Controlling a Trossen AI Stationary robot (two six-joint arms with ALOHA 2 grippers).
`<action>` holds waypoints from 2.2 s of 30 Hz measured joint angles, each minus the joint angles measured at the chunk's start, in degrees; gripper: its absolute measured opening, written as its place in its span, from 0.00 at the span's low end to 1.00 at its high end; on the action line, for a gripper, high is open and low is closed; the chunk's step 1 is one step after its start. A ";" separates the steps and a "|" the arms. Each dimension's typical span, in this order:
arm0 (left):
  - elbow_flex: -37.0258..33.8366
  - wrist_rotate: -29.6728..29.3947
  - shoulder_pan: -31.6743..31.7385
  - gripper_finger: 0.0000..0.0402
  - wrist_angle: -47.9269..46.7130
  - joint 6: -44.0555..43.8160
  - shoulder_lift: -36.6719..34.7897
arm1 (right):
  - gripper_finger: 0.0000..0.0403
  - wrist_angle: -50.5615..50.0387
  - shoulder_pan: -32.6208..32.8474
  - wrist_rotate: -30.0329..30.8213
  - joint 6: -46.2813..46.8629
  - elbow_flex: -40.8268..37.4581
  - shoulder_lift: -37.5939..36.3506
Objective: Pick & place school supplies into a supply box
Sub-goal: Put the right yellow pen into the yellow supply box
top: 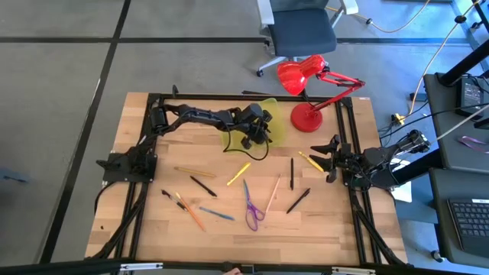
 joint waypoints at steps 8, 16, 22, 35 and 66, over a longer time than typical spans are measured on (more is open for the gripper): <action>0.02 -2.29 0.76 0.34 0.57 -17.76 -5.18 | 0.44 0.04 0.00 0.07 -0.04 0.00 0.03; -0.01 10.55 0.07 0.34 0.64 -50.77 -7.37 | 0.44 -0.80 -0.16 8.86 1.22 0.02 0.21; -0.17 5.45 -6.50 0.34 -4.16 -56.92 -7.59 | 0.44 -0.11 0.42 3.82 4.79 0.02 1.51; -0.24 -10.54 -14.48 0.34 -40.29 -64.34 -11.21 | 0.44 6.03 0.37 6.56 -12.23 0.04 1.62; -8.86 -4.26 -7.13 0.35 -39.34 -69.52 -11.38 | 0.44 4.48 0.37 6.73 -12.02 1.43 1.83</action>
